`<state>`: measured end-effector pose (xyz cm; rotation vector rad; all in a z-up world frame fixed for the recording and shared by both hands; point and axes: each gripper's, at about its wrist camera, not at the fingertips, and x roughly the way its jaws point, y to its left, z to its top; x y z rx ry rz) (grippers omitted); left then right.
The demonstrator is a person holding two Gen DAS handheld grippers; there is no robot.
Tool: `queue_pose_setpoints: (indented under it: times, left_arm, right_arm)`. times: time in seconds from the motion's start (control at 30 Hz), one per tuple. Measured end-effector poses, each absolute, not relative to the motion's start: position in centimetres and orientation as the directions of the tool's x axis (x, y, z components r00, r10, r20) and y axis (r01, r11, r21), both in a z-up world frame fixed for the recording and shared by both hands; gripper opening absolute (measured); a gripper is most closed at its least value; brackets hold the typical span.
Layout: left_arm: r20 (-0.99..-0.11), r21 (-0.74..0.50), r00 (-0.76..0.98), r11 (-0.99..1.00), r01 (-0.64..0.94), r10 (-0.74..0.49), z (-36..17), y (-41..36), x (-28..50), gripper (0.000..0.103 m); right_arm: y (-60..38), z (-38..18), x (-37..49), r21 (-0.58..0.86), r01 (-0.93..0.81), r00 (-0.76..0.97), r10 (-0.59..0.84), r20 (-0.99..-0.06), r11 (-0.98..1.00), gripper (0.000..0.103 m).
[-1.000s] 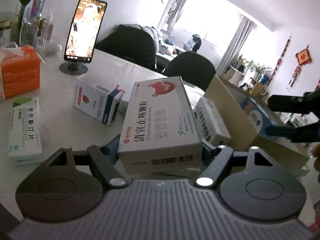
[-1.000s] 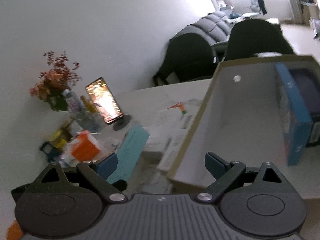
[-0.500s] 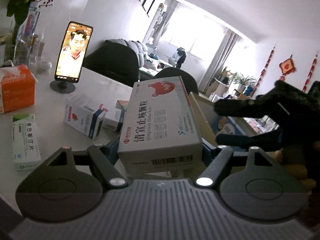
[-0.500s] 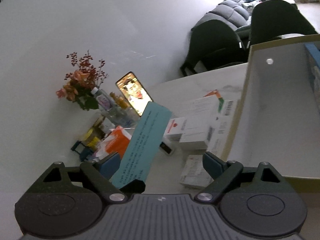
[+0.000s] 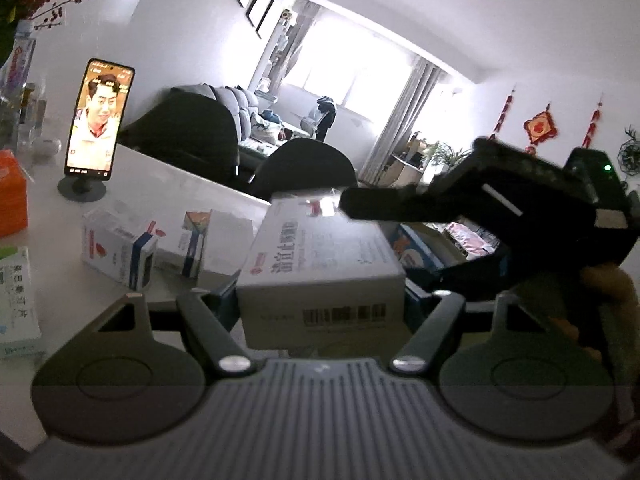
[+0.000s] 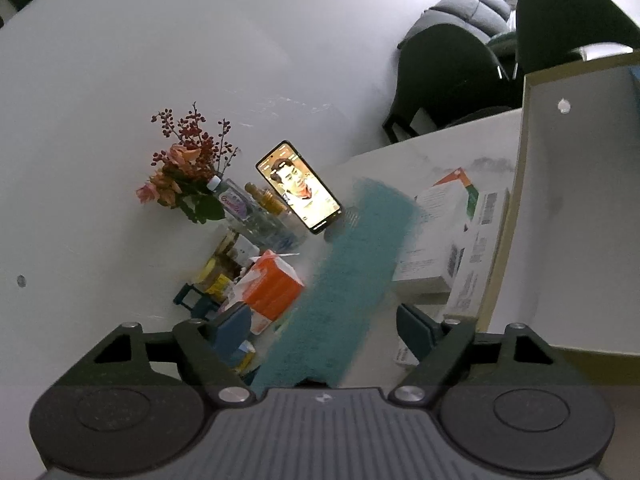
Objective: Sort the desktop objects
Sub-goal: 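Lift the cough granule box with the left gripper toward the approaching right gripper, then grasp the cough granule box with the right gripper while the left gripper opens and releases it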
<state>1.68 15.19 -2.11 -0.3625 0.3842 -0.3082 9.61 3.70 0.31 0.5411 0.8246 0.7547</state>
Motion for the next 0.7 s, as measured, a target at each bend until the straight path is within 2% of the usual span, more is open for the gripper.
queue_pose_setpoints:
  times: [0.03, 0.17, 0.33, 0.5, 0.7]
  left_arm:
    - [-0.305, -0.395, 0.883, 0.891, 0.224, -0.357, -2.1, 15.1, 1.8, 0.075]
    - [-0.301, -0.389, 0.883, 0.892, 0.230, -0.359, -2.0, 14.9, 2.3, 0.075]
    - [-0.315, -0.377, 0.879, 0.897, 0.230, -0.358, -2.2, 14.7, 2.5, 0.075]
    - [-0.332, -0.394, 0.865, 0.888, 0.236, -0.377, -2.4, 14.7, 2.9, 0.075]
    - [-0.332, -0.401, 0.857, 0.881, 0.251, -0.395, -2.4, 14.5, 3.5, 0.076]
  right_arm:
    - [3.6, 0.2, 9.7, 0.689, -0.367, 0.449, 0.768, -0.457, 0.625, 0.082]
    - [2.9, -0.4, 10.5, 0.725, -0.315, 0.452, 0.768, -0.453, 0.613, 0.061]
    - [2.2, -1.2, 11.2, 0.765, -0.264, 0.446, 0.777, -0.444, 0.588, 0.056]
    - [1.6, -1.3, 11.6, 0.797, -0.250, 0.456, 0.793, -0.403, 0.549, 0.044]
    - [0.8, -0.9, 12.1, 0.818, -0.239, 0.462, 0.803, -0.378, 0.523, 0.041]
